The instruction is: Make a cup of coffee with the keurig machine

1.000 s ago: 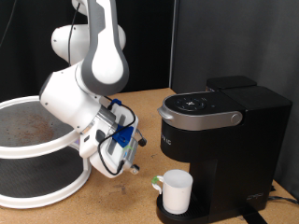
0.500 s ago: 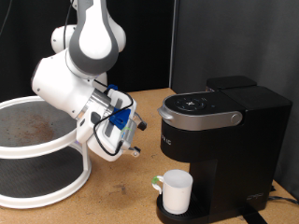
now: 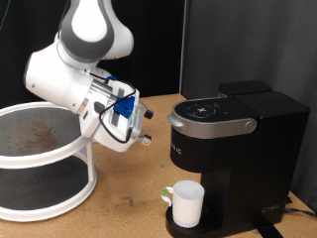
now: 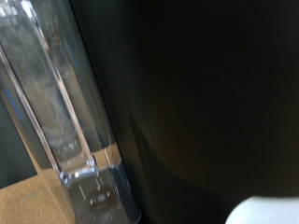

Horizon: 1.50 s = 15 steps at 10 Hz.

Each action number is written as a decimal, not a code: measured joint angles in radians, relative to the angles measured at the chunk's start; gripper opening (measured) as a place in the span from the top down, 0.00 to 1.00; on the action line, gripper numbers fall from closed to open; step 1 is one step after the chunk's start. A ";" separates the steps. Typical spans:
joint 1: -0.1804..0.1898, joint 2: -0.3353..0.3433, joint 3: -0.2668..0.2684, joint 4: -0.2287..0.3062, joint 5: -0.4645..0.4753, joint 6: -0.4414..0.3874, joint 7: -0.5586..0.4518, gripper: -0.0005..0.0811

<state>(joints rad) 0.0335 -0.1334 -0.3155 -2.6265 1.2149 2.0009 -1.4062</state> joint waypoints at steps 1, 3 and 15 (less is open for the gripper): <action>-0.004 -0.034 0.000 -0.003 -0.003 -0.001 0.011 0.02; -0.005 -0.103 0.002 -0.001 -0.066 -0.001 0.094 0.02; -0.016 -0.373 0.023 0.071 -0.213 -0.142 0.265 0.02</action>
<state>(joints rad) 0.0173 -0.5062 -0.2925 -2.5553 1.0023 1.8594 -1.1408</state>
